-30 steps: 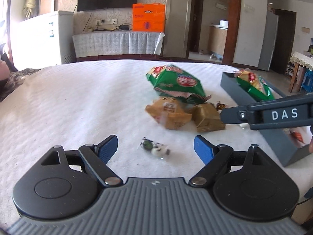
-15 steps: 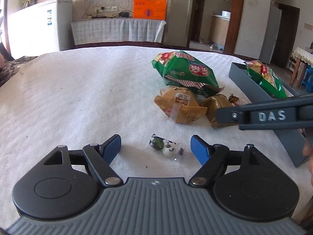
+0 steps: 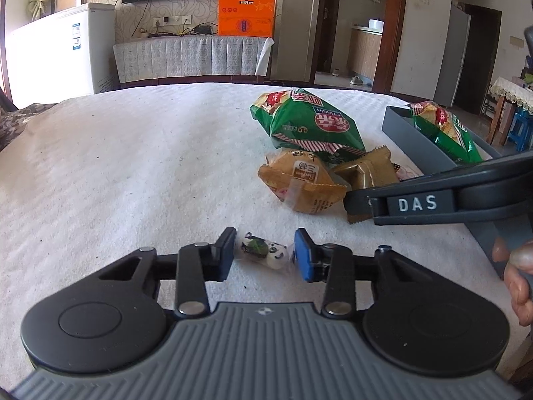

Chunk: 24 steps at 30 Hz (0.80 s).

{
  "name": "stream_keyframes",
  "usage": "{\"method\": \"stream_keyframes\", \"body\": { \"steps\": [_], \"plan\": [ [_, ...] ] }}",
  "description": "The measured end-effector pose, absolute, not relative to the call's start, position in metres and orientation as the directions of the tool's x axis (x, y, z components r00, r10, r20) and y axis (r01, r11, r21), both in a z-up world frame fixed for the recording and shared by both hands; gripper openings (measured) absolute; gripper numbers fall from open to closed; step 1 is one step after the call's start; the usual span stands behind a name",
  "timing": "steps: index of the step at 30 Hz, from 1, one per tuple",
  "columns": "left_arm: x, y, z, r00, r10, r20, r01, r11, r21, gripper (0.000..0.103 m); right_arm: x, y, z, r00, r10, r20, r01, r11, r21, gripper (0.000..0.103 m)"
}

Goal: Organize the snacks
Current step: 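Grasp small white-green candy with left tool while right tool grasps tan square packet, then carry the candy with left tool while right tool carries tan packet over the box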

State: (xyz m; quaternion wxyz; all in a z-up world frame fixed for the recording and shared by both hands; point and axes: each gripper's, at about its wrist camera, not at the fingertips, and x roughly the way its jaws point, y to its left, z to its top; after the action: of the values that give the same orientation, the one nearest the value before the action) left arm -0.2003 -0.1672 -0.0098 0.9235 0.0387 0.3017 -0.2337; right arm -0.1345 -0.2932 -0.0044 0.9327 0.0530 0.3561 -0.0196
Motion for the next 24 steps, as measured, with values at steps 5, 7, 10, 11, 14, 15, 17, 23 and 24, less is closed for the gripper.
{"method": "stream_keyframes", "body": {
  "steps": [5,7,10,11,14,15,17,23,24],
  "plan": [
    [-0.202,-0.165,-0.008,0.705,-0.414,-0.576,0.453,0.888,-0.083,0.035,-0.144,-0.298,-0.001,0.744,0.022,-0.668,0.067,0.992,0.106,0.048],
    [-0.203,-0.165,-0.007,0.701,-0.419,-0.577,0.456,0.885,-0.090,0.034,-0.149,-0.301,0.001,0.746,0.032,-0.666,0.067,0.990,0.123,0.048],
    [-0.205,-0.166,-0.005,0.699,-0.427,-0.574,0.462,0.882,-0.094,0.034,-0.157,-0.304,0.005,0.750,0.043,-0.660,0.067,0.988,0.141,0.048],
    [-0.206,-0.165,-0.004,0.700,-0.430,-0.570,0.464,0.881,-0.095,0.034,-0.159,-0.306,0.007,0.753,0.050,-0.656,0.067,0.986,0.152,0.048],
    [-0.209,-0.166,-0.001,0.706,-0.436,-0.558,0.465,0.880,-0.099,0.034,-0.165,-0.309,0.013,0.770,0.074,-0.634,0.062,0.980,0.189,0.048],
    [-0.209,-0.167,0.000,0.707,-0.437,-0.556,0.465,0.880,-0.101,0.034,-0.167,-0.310,0.014,0.774,0.080,-0.628,0.059,0.979,0.197,0.048],
    [-0.211,-0.168,0.001,0.708,-0.441,-0.552,0.465,0.879,-0.105,0.034,-0.170,-0.311,0.017,0.780,0.087,-0.620,0.055,0.977,0.207,0.048],
    [-0.213,-0.171,0.003,0.708,-0.444,-0.550,0.469,0.877,-0.105,0.034,-0.176,-0.312,0.023,0.792,0.102,-0.601,0.041,0.975,0.219,0.048],
    [-0.213,-0.172,0.003,0.708,-0.445,-0.548,0.469,0.877,-0.106,0.034,-0.177,-0.312,0.024,0.794,0.104,-0.598,0.038,0.975,0.220,0.048]
  ]
}}
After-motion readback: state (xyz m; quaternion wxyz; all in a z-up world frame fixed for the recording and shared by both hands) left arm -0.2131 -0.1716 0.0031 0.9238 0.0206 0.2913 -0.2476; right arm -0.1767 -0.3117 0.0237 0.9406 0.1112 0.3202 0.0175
